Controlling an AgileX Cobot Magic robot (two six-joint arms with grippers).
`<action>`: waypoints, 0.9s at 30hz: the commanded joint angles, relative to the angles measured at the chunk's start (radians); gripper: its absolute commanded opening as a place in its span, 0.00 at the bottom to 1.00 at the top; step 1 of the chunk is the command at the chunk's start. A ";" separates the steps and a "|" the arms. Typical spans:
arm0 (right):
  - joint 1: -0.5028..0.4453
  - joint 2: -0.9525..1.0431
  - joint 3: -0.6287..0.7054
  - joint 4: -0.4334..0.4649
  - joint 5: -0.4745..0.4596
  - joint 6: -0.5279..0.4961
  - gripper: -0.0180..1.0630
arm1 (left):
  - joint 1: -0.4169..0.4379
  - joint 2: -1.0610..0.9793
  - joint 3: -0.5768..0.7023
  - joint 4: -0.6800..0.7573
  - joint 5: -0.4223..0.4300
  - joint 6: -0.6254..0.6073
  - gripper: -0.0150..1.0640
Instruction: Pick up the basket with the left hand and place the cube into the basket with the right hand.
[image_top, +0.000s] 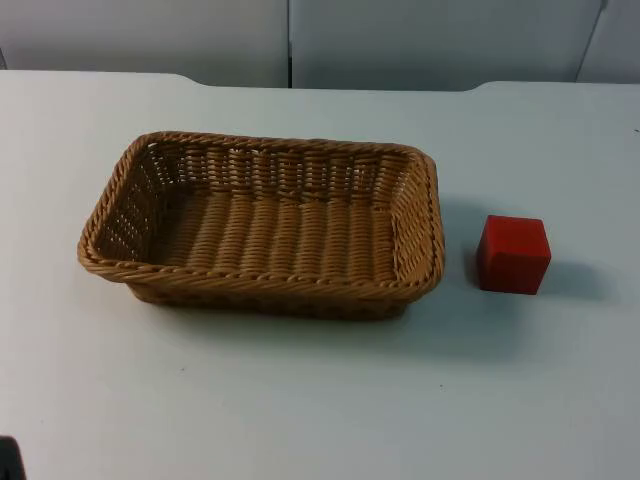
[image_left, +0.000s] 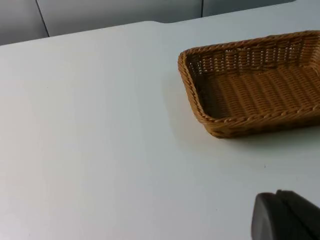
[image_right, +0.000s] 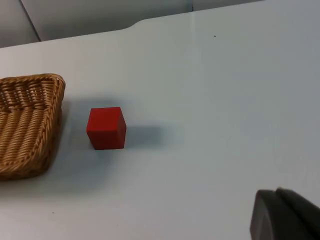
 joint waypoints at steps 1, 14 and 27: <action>0.003 -0.003 0.003 -0.008 -0.011 0.000 0.01 | -0.004 -0.004 0.007 -0.006 -0.004 -0.006 0.01; 0.003 -0.003 0.003 -0.008 -0.011 0.000 0.01 | -0.004 0.650 -0.169 -0.802 -0.103 0.394 0.01; 0.003 -0.003 0.003 -0.008 -0.011 0.000 0.01 | -0.004 1.556 -0.227 -1.049 -0.215 0.910 0.01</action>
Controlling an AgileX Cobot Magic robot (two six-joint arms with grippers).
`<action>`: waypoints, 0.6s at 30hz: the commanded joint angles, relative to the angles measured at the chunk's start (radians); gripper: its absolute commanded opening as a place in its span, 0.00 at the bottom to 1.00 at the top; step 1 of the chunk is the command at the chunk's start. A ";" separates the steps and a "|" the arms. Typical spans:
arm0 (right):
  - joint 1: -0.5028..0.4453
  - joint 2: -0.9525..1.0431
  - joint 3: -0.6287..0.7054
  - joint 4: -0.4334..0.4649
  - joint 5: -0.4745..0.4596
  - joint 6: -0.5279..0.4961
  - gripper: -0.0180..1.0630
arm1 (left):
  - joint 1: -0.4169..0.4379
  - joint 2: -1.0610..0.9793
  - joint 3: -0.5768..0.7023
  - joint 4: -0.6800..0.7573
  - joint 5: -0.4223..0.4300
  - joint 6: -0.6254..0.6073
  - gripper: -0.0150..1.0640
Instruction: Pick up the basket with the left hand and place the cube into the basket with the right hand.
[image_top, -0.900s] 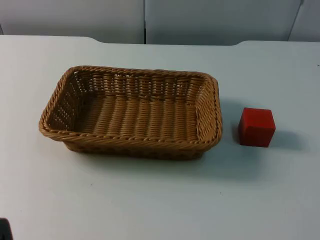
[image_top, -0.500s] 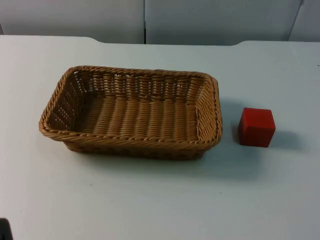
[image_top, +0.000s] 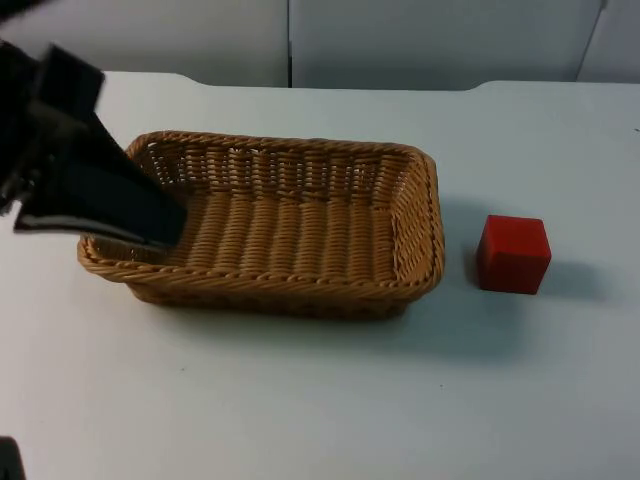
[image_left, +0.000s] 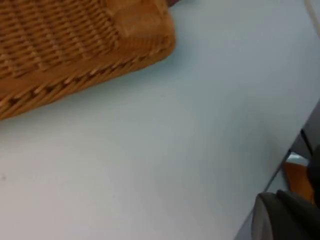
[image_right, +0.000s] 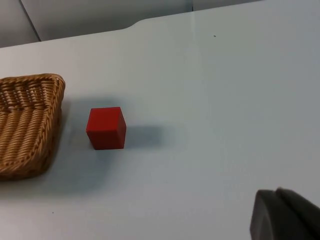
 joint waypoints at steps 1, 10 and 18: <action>0.003 -0.003 0.003 -0.008 -0.011 0.000 0.01 | -0.006 0.159 -0.055 0.078 -0.111 0.006 0.01; 0.003 -0.003 0.003 -0.008 -0.011 0.000 0.01 | -0.008 0.318 -0.316 0.513 -0.274 -0.327 0.06; 0.003 -0.003 0.003 -0.008 -0.011 0.000 0.01 | -0.008 0.322 -0.498 0.648 -0.294 -0.412 0.46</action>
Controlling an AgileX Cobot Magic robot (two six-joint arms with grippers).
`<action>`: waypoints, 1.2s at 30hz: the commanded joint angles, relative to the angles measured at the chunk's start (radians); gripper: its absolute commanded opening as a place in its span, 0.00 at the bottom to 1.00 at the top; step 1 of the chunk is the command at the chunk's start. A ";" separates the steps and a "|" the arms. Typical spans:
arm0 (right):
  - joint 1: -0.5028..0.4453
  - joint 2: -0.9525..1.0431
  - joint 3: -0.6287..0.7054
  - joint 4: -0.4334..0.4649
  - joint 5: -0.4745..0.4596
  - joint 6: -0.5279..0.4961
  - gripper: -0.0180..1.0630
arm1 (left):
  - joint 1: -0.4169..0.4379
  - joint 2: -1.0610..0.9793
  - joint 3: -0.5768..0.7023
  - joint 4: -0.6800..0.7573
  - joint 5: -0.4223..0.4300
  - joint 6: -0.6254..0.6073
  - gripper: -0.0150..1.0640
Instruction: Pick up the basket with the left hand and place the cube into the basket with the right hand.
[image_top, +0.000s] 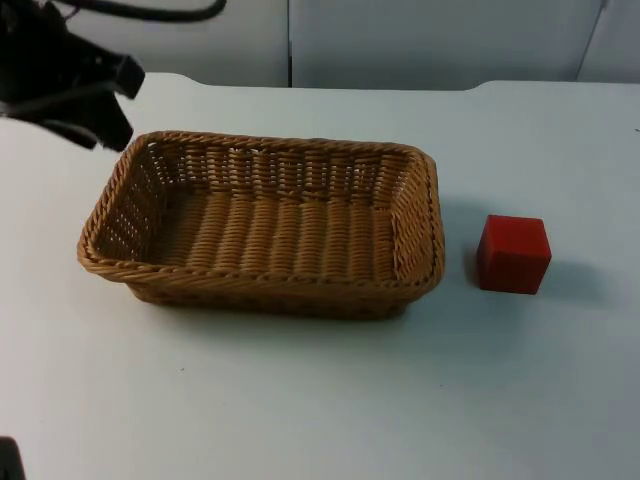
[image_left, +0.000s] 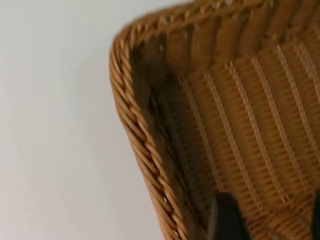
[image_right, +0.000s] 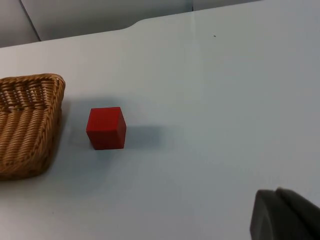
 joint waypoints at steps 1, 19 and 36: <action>0.003 -0.003 0.003 -0.008 -0.011 0.000 0.01 | -0.008 0.003 -0.038 0.014 -0.013 -0.020 0.55; 0.003 -0.003 0.003 -0.008 -0.011 0.000 0.01 | -0.008 0.272 -0.088 0.137 -0.076 -0.026 0.64; 0.003 -0.003 0.003 -0.008 -0.011 0.000 0.01 | -0.003 0.319 -0.189 0.145 -0.030 -0.165 0.01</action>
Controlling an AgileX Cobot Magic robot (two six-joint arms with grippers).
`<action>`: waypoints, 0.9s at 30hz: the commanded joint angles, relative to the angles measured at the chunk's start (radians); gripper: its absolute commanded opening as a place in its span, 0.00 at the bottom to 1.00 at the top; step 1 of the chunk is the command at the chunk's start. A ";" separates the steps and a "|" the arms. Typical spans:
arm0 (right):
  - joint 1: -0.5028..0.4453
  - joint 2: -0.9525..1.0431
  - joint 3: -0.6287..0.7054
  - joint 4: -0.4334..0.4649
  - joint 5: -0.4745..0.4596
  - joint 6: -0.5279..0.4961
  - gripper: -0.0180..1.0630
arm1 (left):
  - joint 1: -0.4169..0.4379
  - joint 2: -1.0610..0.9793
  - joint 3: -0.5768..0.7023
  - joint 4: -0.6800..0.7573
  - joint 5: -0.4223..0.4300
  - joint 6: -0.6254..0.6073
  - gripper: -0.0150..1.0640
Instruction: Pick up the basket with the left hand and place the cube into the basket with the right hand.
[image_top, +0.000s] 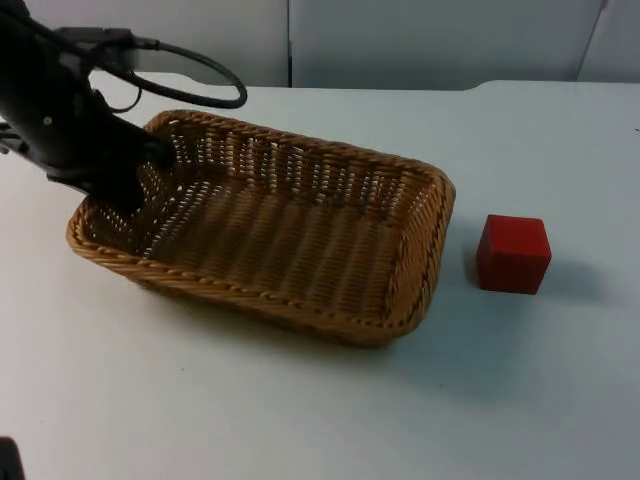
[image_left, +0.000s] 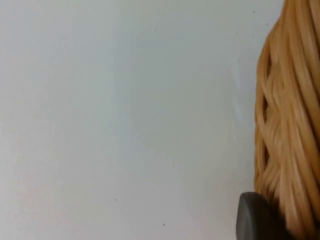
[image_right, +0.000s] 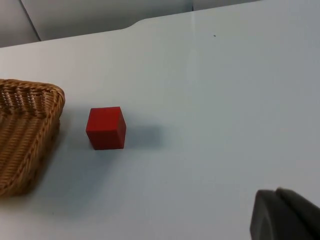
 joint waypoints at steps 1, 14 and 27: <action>0.003 -0.003 0.003 -0.008 -0.011 0.000 0.01 | -0.001 -0.016 -0.039 0.014 0.025 -0.032 0.01; 0.003 -0.003 0.003 -0.008 -0.011 0.000 0.01 | 0.017 -0.122 -0.109 -0.069 0.177 -0.057 0.01; 0.003 -0.003 0.003 -0.008 -0.011 0.000 0.01 | 0.124 -0.176 -0.109 -0.266 0.256 -0.005 0.01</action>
